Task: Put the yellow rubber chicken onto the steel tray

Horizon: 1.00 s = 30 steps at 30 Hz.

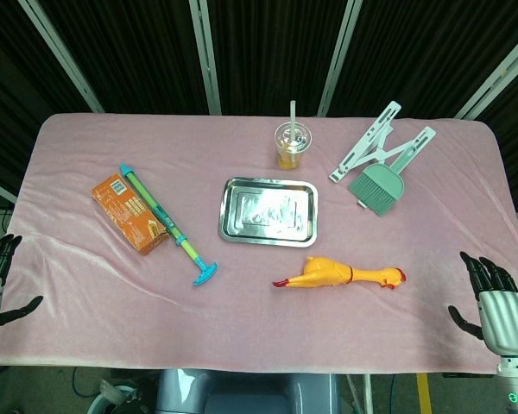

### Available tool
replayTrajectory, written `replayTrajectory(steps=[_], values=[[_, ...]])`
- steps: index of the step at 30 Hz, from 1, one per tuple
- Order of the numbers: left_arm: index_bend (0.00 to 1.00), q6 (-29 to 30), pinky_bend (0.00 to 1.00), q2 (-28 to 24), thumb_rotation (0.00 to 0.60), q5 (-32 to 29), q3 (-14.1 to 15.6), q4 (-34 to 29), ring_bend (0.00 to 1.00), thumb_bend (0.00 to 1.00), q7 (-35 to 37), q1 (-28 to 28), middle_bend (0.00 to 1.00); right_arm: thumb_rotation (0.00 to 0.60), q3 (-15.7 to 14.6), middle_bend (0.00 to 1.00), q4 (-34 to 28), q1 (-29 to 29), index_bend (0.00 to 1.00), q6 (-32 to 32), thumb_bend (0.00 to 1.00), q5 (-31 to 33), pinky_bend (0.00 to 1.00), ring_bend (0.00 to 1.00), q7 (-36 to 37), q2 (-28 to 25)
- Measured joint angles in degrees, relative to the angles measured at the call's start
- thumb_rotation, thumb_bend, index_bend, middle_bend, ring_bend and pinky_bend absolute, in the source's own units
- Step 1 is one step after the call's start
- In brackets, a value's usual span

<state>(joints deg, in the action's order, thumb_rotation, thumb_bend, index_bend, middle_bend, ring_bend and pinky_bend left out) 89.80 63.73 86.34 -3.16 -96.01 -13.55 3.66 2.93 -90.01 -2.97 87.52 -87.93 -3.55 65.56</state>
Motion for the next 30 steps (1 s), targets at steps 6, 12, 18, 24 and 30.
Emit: replayTrajectory(steps=[6,12,18,24,30], values=[[0.09,0.0,0.0,0.2,0.6,0.1,0.2,0.3,0.03,0.0,0.5,-0.2,0.09,0.6,-0.2,0.17,-0.6,0.0,0.0,0.0,0.26,-0.4,0.18,0.13,-0.2,-0.3],[0.1,-0.3,0.0,0.6,0.6,0.9,0.8,0.9,0.03,0.0,1.2,-0.3,0.09,0.6,-0.5,0.17,-1.2,0.4,0.0,0.9,0.26,-1.4,0.18,0.13,-0.2,-0.5],[0.1,0.5,0.0,0.7,0.6,1.7,0.7,1.3,0.03,0.0,1.8,-0.4,0.09,0.6,-1.0,0.17,-1.4,0.7,0.0,1.6,0.26,-2.7,0.18,0.13,0.5,-0.5],[0.1,0.7,0.0,0.6,0.6,2.2,0.8,1.2,0.03,0.0,1.8,-0.4,0.09,0.6,-1.2,0.17,-1.5,0.4,0.0,1.4,0.26,-3.7,0.21,0.13,1.2,-0.7],[0.1,0.6,0.0,0.5,0.6,2.5,0.8,0.6,0.03,0.0,1.3,-0.3,0.09,0.6,-1.0,0.17,-2.0,-1.4,0.0,-1.1,0.26,-4.1,0.23,0.14,1.6,-1.1]])
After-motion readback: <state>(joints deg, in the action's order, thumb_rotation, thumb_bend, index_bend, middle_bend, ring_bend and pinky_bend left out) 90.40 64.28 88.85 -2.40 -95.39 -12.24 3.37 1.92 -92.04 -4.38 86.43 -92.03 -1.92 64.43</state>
